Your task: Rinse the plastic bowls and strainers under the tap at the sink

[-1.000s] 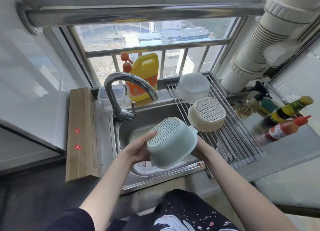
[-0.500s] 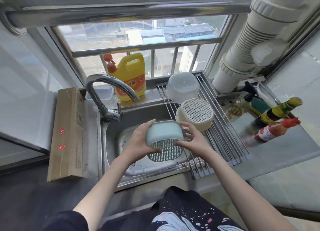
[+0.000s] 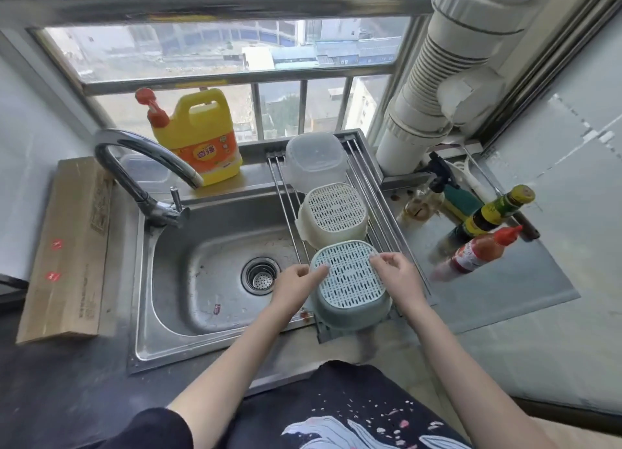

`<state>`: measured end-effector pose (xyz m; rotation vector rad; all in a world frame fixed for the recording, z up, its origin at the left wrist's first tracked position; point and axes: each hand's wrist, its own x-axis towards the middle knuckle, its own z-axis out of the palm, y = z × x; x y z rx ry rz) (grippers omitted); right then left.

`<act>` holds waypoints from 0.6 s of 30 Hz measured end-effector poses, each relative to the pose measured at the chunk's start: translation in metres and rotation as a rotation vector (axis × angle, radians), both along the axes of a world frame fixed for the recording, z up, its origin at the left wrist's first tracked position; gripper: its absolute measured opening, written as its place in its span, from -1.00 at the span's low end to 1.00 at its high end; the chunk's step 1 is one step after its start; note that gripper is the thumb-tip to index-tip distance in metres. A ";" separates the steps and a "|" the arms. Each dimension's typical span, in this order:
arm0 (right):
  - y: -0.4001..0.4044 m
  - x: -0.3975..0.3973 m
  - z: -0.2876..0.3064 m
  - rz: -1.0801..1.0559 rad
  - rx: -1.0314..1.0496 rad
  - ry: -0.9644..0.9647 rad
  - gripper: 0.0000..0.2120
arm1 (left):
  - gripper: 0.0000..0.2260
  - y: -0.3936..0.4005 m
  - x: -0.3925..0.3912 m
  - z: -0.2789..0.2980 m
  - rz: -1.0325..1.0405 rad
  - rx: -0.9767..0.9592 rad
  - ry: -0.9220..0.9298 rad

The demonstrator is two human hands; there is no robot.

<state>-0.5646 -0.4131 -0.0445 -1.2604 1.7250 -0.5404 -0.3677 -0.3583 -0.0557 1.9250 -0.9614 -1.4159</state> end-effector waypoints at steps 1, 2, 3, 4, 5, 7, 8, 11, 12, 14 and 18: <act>0.002 -0.004 -0.005 -0.001 0.007 0.001 -0.71 | -0.54 0.002 -0.005 -0.002 0.014 -0.011 0.011; 0.003 -0.006 -0.009 -0.001 0.009 0.005 -0.68 | -0.65 0.004 -0.010 -0.004 0.021 -0.020 0.028; 0.003 -0.007 -0.011 0.005 0.010 0.012 -0.66 | -0.76 0.004 -0.014 -0.003 0.025 -0.031 0.035; 0.002 -0.008 -0.014 0.023 0.000 0.037 -0.65 | -0.85 0.003 -0.018 -0.003 0.030 -0.047 0.033; 0.000 -0.007 -0.015 0.057 -0.013 0.073 -0.66 | -0.87 0.002 -0.021 -0.001 0.038 -0.065 0.037; -0.002 -0.005 -0.015 0.141 -0.057 0.188 -0.70 | -0.83 -0.001 -0.027 0.000 0.040 -0.093 -0.034; -0.003 -0.003 -0.016 0.173 -0.080 0.244 -0.70 | -0.81 -0.003 -0.029 -0.002 0.036 -0.107 -0.090; -0.004 0.000 -0.020 0.214 -0.150 0.351 -0.60 | -0.63 -0.003 -0.031 -0.003 0.042 -0.119 -0.184; -0.004 -0.001 -0.023 0.219 -0.193 0.357 -0.56 | -0.49 -0.004 -0.031 -0.006 0.024 -0.135 -0.214; -0.002 0.000 -0.024 0.272 -0.282 0.371 -0.49 | -0.20 -0.004 -0.033 -0.009 -0.094 -0.168 -0.281; -0.001 0.001 -0.040 0.541 -0.289 0.605 -0.43 | 0.03 -0.002 -0.039 -0.022 -0.370 -0.160 -0.403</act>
